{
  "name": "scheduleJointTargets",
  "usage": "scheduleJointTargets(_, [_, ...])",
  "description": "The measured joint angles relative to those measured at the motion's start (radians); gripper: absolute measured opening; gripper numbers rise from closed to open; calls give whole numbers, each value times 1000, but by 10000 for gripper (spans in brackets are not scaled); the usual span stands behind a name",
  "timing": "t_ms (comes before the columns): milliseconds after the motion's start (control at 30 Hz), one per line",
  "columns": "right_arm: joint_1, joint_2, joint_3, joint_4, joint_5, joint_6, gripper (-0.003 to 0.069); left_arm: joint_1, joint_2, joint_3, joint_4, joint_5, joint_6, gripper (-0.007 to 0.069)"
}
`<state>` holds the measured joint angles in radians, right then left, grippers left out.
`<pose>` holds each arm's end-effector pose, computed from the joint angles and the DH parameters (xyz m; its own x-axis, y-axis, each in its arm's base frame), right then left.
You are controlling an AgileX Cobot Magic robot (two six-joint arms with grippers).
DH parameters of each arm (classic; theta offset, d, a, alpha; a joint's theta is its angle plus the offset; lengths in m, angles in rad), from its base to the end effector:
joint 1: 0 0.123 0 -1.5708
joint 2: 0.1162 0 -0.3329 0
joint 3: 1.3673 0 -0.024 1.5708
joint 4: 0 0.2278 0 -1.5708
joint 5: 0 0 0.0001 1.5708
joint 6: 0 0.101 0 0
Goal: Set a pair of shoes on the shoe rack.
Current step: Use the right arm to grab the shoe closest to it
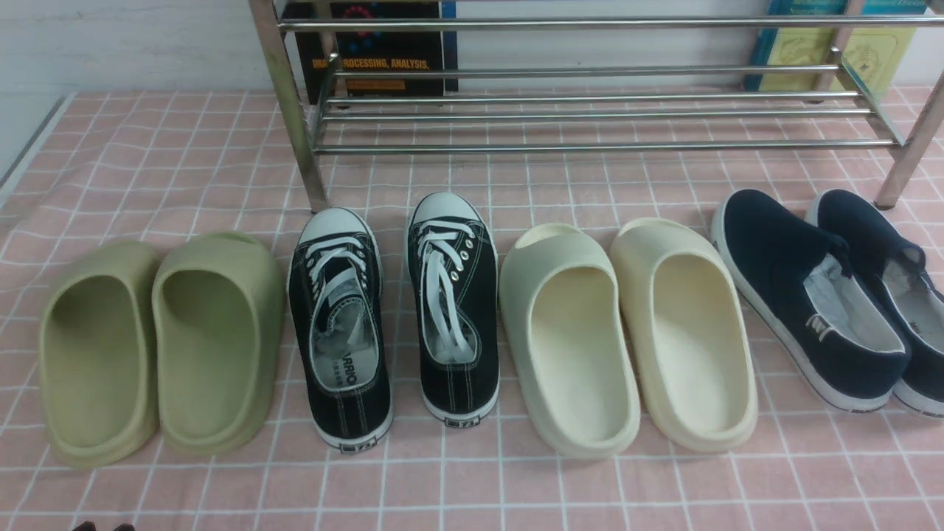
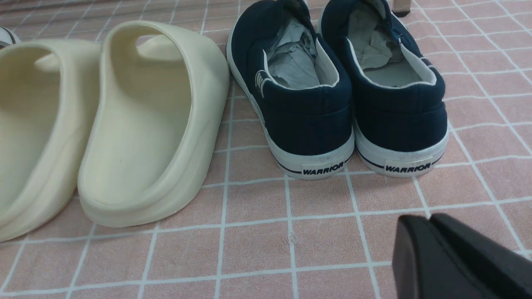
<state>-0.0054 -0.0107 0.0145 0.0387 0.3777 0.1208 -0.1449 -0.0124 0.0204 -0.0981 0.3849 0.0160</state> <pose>-0.0094 0.0015 0.1716 -0.2875 0.1577 -0.9447 0.0371 0.9875 0.1535 -0.0101 -0.0023 0.1692 -0.3087 -0.0306 -0.9507 0.1563 0.9843 -0.0824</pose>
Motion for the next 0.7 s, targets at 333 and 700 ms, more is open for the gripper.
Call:
scheduleJointTargets(333, [0,0,0,0,0,0,50,0,0,0,0,0,0,239])
scheduleJointTargets(700, [0,0,0,0,0,0,64,0,0,0,0,0,0,239])
